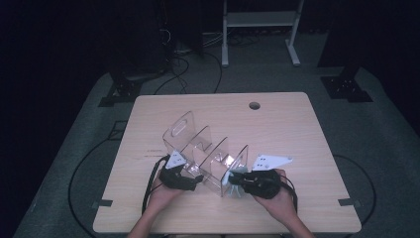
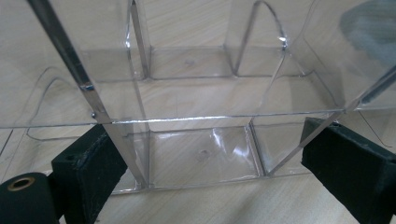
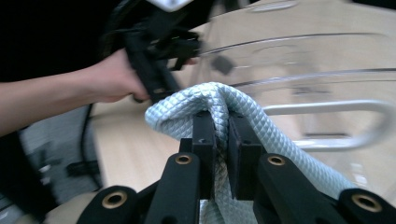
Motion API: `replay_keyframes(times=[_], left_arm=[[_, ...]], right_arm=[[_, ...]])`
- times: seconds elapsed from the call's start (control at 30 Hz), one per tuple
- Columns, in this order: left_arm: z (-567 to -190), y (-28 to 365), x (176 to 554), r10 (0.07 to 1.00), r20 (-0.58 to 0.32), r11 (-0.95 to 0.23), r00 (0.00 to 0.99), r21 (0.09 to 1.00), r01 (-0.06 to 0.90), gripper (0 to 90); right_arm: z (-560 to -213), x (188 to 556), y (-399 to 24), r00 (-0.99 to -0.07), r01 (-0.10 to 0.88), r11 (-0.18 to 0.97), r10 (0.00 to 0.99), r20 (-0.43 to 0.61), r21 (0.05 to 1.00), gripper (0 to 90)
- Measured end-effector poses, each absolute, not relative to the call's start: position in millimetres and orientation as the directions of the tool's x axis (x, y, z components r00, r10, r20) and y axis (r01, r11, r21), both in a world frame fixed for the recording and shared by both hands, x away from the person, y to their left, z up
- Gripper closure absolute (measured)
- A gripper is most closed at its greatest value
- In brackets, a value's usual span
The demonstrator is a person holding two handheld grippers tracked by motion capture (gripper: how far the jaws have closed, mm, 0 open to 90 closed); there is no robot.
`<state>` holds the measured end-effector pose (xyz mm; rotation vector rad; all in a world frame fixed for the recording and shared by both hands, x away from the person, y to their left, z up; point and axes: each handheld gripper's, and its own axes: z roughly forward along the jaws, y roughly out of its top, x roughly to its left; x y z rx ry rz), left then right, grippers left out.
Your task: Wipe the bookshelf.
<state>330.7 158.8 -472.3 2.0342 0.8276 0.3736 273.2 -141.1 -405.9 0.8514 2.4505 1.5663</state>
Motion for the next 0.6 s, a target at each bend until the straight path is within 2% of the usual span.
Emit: replay_keyframes(times=[0.17, 0.43, 0.6], left_arm=[[-471.0, 160.8, 330.3, 0.673, -0.044, -0.398, 0.739, 0.820, 0.411, 7.7], [-471.4, 158.7, 329.7, 0.679, -0.049, -0.389, 0.733, 0.822, 0.415, 7.7], [-470.8, 160.2, 329.3, 0.670, -0.046, -0.400, 0.741, 0.819, 0.412, 7.7]], right_arm=[[-407.0, 267.7, -134.6, -0.855, 0.385, 0.327, 0.479, 0.200, 0.863, 82.4], [-402.7, 284.5, -154.7, -0.799, 0.429, 0.256, 0.555, 0.231, 0.866, 82.5], [-405.6, 276.3, -145.3, -0.826, 0.443, 0.271, 0.495, 0.271, 0.855, 82.4]])
